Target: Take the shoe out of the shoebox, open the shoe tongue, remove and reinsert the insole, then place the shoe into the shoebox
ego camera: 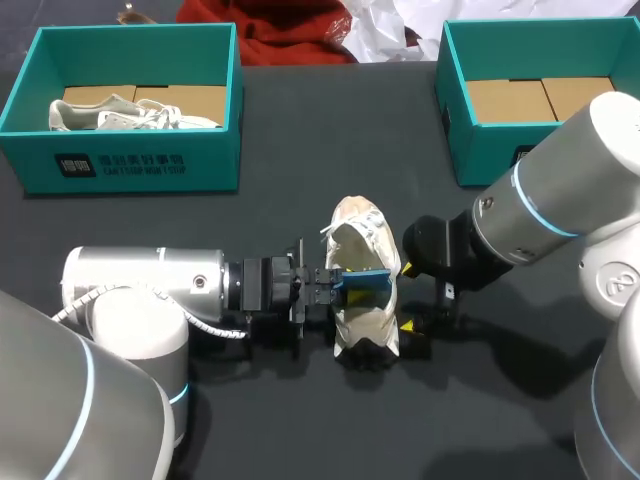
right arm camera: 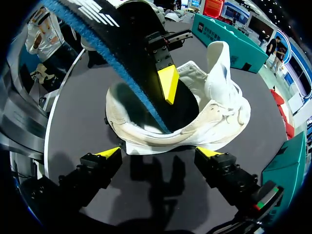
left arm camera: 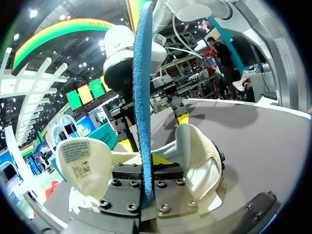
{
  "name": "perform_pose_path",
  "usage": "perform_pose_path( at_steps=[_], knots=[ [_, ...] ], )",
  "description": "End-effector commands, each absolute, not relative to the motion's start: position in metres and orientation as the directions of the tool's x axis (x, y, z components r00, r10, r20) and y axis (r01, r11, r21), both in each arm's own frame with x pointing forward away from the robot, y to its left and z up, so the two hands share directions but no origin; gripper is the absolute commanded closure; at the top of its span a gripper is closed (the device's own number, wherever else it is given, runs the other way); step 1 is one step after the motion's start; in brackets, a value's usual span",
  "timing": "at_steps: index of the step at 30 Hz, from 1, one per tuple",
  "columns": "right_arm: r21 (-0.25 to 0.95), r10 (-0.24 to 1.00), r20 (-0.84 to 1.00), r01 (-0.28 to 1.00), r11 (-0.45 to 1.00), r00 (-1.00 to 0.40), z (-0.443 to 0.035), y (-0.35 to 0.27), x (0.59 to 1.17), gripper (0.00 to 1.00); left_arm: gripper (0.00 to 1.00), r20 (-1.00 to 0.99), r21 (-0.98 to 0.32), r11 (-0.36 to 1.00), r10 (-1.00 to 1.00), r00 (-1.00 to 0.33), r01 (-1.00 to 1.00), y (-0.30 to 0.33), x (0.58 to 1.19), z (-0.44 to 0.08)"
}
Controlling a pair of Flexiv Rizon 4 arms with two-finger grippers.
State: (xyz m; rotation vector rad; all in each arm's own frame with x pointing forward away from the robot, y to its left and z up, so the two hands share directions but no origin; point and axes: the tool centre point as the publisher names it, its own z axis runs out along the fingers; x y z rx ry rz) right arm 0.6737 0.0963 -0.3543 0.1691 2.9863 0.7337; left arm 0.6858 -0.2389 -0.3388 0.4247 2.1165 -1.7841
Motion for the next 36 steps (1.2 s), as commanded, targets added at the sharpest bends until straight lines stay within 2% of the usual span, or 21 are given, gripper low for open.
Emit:
perform_pose_path(
  at_steps=[1, 5, 8, 21, 36],
  knots=[
    [0.465, 0.122, -0.036, 0.091, 0.880, -0.992, -0.355, 0.097, 0.672, 0.00, 1.00, -0.438, -0.887, 0.157, 0.009, -0.899, 0.434, -0.239, 0.685, -0.344],
    [0.465, 0.122, -0.036, 0.091, 0.880, -0.992, -0.355, 0.097, 0.672, 0.00, 0.84, -0.437, -0.889, 0.144, 0.008, -0.899, 0.434, -0.239, 0.682, -0.339],
    [0.465, 0.122, -0.036, 0.091, 0.880, -0.992, -0.355, 0.097, 0.672, 0.00, 0.77, -0.442, -0.889, 0.131, 0.005, -0.897, 0.438, -0.238, 0.680, -0.336],
    [0.465, 0.122, -0.036, 0.091, 0.880, -0.992, -0.355, 0.097, 0.672, 0.00, 0.69, -0.462, -0.882, 0.113, -0.007, -0.887, 0.458, -0.240, 0.674, -0.319],
    [0.465, 0.122, -0.036, 0.091, 0.880, -0.992, -0.355, 0.097, 0.672, 0.00, 0.75, -0.465, -0.875, 0.161, -0.021, -0.885, 0.456, -0.244, 0.664, -0.301]
  ],
)
